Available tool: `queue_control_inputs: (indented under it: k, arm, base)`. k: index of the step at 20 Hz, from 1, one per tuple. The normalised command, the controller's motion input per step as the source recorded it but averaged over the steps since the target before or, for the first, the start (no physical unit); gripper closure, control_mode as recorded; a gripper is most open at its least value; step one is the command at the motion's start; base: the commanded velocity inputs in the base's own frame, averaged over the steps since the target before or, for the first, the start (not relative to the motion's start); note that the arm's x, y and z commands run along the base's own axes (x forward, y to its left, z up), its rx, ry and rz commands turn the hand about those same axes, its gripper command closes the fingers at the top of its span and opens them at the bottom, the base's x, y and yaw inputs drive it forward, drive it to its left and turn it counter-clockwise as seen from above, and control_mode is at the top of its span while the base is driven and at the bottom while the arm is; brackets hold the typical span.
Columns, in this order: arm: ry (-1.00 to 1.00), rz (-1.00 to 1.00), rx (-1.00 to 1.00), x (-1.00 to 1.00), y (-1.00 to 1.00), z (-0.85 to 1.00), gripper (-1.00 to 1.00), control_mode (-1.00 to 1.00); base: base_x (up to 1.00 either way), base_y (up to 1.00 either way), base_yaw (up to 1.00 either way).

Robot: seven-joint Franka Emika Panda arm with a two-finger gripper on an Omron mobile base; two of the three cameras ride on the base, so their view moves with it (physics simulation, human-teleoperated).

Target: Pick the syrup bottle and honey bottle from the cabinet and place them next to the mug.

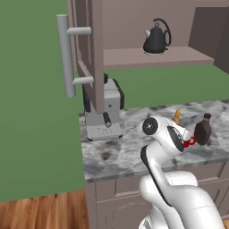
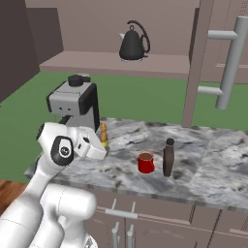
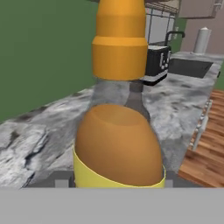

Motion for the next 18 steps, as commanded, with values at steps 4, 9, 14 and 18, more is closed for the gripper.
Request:
queue_control_inputs:
  k: [4, 9, 14, 18]
  arm:
    - [0.03, 0.0, 0.0, 0.29, 0.0, -0.01, 1.0, -1.0]
    - [0.04, 0.0, 0.0, 0.15, 0.0, -0.21, 1.0, -1.0]
    - [0.02, 0.0, 0.0, 0.03, 0.0, -0.41, 1.0, -1.0]
    - [0.0, 0.0, 0.0, 0.0, -0.01, -0.39, 1.0, -1.0]
  base:
    - [0.0, 0.0, 0.0]
    - [0.0, 0.0, 0.0]
    - [0.0, 0.0, 0.0]
    - [0.0, 0.0, 0.0]
